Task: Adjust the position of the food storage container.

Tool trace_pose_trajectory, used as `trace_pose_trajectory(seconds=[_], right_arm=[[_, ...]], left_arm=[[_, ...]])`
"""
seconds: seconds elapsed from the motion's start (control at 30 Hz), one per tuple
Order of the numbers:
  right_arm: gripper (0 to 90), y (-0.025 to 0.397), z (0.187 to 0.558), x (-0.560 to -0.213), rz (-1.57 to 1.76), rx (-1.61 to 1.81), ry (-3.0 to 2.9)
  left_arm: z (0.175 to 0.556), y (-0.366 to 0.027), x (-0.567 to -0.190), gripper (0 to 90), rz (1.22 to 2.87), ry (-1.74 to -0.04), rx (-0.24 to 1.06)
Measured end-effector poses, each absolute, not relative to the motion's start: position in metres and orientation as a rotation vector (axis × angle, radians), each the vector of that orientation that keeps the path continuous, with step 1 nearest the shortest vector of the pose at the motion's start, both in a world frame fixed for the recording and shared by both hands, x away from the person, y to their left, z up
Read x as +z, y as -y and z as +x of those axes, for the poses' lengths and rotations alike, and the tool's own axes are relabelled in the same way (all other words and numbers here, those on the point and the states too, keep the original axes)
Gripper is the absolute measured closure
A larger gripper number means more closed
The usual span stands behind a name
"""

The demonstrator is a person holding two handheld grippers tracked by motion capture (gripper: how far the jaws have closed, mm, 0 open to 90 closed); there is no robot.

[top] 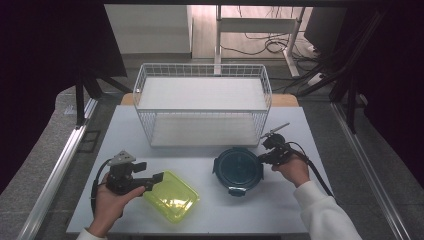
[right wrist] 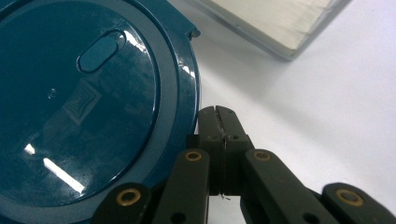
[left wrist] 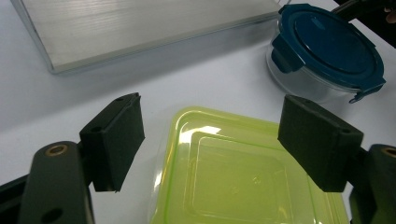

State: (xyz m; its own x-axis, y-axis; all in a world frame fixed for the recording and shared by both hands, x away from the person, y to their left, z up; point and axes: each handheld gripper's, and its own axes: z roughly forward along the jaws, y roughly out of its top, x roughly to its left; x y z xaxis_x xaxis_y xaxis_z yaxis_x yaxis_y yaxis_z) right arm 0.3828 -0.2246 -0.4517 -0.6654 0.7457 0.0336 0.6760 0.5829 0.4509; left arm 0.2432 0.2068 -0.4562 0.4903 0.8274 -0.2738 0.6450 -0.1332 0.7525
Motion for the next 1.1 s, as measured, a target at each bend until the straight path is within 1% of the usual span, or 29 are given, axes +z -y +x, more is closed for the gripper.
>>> trace_pose_trajectory(seconds=[0.2, 0.47, 0.6, 0.73, 0.9, 0.93, 0.97, 1.0, 1.1], right_arm=[[89.3, 0.217, 0.379, -0.453, 1.188, 0.666, -2.665], [89.2, 0.218, 0.381, -0.454, 1.166, 0.679, -2.670], [89.2, 0.222, 0.378, -0.446, 1.175, 0.752, -2.598], [89.1, 0.233, 0.368, -0.433, 1.187, 0.860, -2.530], [88.7, 0.248, 0.342, -0.420, 1.182, 1.003, -2.465], [86.2, 0.251, 0.335, -0.418, 1.182, 1.041, -2.453], [79.5, 0.255, 0.326, -0.416, 1.186, 1.082, -2.435], [71.1, 0.257, 0.319, -0.415, 1.191, 1.099, -2.416], [41.7, 0.259, 0.302, -0.413, 1.218, 1.091, -2.359]], left_arm=[[0.244, -0.205, -0.457, 21.7, 1.856, -1.229, 0.257], [0.243, -0.205, -0.457, 21.7, 1.857, -1.227, 0.256], [0.242, -0.205, -0.456, 21.7, 1.856, -1.225, 0.256], [0.240, -0.206, -0.455, 21.6, 1.851, -1.226, 0.260], [0.237, -0.201, -0.450, 21.6, 1.851, -1.211, 0.262], [0.237, -0.199, -0.448, 21.6, 1.854, -1.202, 0.260], [0.237, -0.197, -0.447, 21.4, 1.857, -1.195, 0.256], [0.236, -0.195, -0.445, 21.2, 1.860, -1.189, 0.250], [0.235, -0.192, -0.440, 20.1, 1.852, -1.178, 0.247]])
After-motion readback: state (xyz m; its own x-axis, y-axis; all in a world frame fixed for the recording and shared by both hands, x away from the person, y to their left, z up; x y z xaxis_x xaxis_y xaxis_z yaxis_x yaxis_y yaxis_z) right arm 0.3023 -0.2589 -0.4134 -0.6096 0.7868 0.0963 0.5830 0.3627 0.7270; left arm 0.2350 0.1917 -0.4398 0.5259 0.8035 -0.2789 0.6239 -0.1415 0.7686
